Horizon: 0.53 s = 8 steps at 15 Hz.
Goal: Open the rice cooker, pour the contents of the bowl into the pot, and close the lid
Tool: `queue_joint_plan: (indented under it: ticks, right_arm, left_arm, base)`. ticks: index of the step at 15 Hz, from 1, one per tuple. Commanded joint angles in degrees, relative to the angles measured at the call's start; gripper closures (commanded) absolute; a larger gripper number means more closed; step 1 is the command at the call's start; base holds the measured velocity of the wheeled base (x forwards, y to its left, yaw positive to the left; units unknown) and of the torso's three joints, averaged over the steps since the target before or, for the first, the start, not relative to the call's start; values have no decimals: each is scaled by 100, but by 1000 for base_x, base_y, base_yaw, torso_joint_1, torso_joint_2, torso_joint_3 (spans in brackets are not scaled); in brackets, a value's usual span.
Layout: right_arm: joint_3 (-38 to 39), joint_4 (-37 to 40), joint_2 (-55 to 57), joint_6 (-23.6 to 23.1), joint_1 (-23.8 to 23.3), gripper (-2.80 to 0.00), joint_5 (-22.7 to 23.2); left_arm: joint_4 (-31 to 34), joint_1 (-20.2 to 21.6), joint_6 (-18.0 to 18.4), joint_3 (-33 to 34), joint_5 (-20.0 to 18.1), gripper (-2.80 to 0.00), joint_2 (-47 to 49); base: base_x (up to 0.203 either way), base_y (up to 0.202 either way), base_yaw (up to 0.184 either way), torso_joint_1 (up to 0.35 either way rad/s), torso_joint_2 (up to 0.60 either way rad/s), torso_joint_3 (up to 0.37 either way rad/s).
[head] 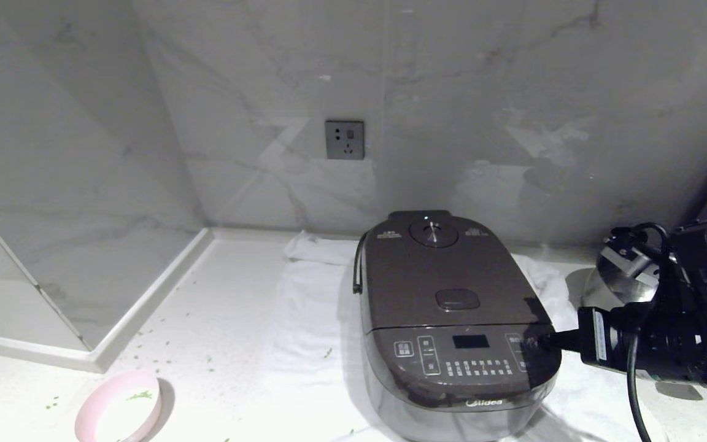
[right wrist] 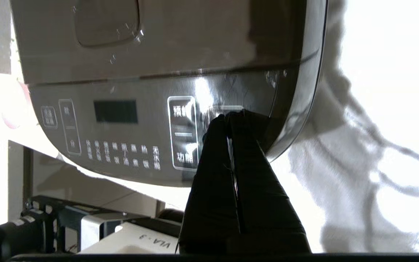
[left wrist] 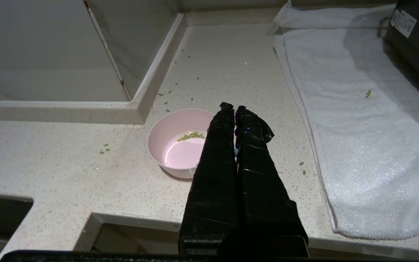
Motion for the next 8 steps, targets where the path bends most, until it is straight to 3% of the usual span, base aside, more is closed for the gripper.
queue_joint_plan:
  ticks: [1, 8]
  right_arm:
    - [-80, -2, 17, 12, -9, 0, 7]
    - [-33, -11, 202, 29, -9, 0, 200]
  left_arm:
    - [-2, 1, 2, 0, -1, 0, 1]
    - [-7, -7, -74, 0, 17, 0, 1]
  base:
    - [0, 0, 0, 0, 0, 0]
    - [0, 0, 0, 0, 0, 0]
